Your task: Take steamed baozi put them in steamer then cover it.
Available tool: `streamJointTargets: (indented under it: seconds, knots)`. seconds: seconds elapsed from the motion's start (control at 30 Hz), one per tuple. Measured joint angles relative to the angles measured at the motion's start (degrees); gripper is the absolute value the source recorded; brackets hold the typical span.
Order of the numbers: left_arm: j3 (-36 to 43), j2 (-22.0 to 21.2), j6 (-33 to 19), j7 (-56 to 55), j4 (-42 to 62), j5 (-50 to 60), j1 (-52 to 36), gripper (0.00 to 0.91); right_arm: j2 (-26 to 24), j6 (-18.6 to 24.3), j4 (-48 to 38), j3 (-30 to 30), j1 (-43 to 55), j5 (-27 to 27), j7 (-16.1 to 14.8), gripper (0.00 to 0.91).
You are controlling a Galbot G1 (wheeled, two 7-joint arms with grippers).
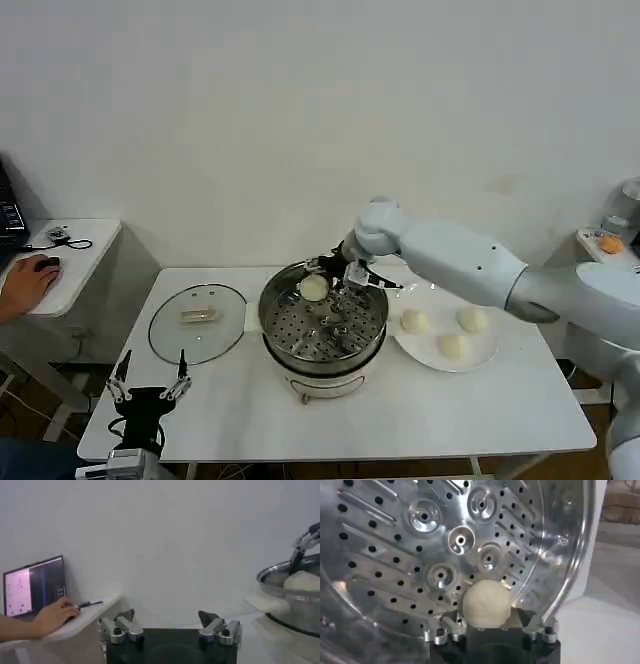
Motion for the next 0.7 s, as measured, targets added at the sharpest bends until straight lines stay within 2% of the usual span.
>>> streamJointTargets:
  seconds: [0.2,0.37,0.7]
  knots:
    - [0.6,0.3,0.0,0.3,-0.1,0.0,-0.2,0.907,-5.5,-6.3,5.8,-0.6,4.3,9.4,-3.5,0.907]
    - [1.2,0.8,0.2,0.8,-0.4,0.0,-0.7,0.907,-12.2,-13.9,11.2,-0.5,6.7,15.7,-5.5,0.907]
    - [2.8,2.2,0.3,1.4,0.3,-0.1,-2.0,0.907,-25.7,-26.7,15.6,-0.4,4.6,20.5,-8.6,0.907]
